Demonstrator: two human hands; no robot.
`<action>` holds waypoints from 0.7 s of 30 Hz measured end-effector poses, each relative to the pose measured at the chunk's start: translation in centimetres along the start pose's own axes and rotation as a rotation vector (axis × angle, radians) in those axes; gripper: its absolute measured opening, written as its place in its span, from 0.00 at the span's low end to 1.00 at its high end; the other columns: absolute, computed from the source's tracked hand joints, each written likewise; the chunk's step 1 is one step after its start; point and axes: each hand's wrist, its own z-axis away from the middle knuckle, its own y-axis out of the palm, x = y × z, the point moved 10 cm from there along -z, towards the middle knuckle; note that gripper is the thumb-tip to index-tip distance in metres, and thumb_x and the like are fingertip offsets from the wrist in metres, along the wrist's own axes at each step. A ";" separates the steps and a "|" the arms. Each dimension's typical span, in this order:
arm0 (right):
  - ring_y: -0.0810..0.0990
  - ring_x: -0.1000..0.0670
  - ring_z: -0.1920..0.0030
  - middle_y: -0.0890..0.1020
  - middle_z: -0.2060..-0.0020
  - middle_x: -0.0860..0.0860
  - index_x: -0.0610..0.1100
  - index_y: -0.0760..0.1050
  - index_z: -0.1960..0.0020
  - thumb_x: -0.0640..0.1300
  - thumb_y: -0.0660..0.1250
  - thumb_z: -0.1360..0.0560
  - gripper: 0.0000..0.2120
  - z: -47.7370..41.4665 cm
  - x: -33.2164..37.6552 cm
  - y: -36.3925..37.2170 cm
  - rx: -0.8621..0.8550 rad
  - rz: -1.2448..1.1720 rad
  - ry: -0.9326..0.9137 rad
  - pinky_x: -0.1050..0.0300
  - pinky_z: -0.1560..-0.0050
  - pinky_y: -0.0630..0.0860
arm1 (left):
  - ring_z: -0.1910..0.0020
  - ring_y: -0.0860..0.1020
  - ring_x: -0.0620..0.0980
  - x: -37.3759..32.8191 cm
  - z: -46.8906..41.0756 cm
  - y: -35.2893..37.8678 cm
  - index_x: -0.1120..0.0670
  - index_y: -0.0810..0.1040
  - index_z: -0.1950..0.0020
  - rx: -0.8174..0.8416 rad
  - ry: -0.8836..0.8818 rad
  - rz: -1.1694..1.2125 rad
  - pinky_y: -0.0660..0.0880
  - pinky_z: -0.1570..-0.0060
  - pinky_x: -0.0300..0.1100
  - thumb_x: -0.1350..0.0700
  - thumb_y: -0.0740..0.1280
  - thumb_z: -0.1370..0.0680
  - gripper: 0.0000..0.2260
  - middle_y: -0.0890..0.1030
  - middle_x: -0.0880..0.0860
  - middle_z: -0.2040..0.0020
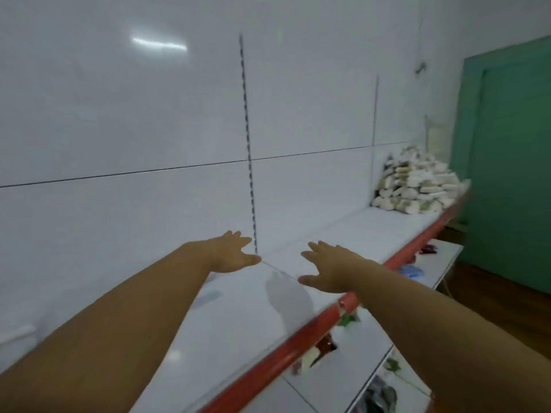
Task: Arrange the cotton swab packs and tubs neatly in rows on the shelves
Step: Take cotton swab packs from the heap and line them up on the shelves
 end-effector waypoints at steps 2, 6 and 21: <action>0.47 0.45 0.22 0.48 0.22 0.48 0.48 0.49 0.21 0.63 0.53 0.21 0.34 2.3 -7.9 -0.8 -0.014 0.014 0.084 0.44 0.24 0.49 | 0.22 0.42 0.48 -7.6 -3.9 -0.5 0.48 0.48 0.20 -0.010 0.067 0.036 0.44 0.24 0.52 0.37 0.53 0.20 0.32 0.44 0.49 0.20; 0.48 0.45 0.22 0.48 0.22 0.47 0.48 0.48 0.21 0.64 0.54 0.21 0.35 5.5 -20.8 -2.3 -0.006 0.009 0.236 0.44 0.25 0.51 | 0.22 0.47 0.48 -20.5 -10.2 -2.8 0.48 0.52 0.21 -0.048 0.157 0.037 0.46 0.24 0.50 0.38 0.54 0.19 0.30 0.49 0.49 0.20; 0.58 0.47 0.25 0.55 0.23 0.51 0.53 0.47 0.22 0.62 0.59 0.22 0.35 4.8 -54.9 -1.5 -0.044 -0.010 0.459 0.46 0.27 0.60 | 0.25 0.59 0.53 -45.9 -36.6 -4.6 0.51 0.57 0.22 -0.034 0.406 0.089 0.58 0.29 0.45 0.46 0.54 0.17 0.25 0.58 0.53 0.22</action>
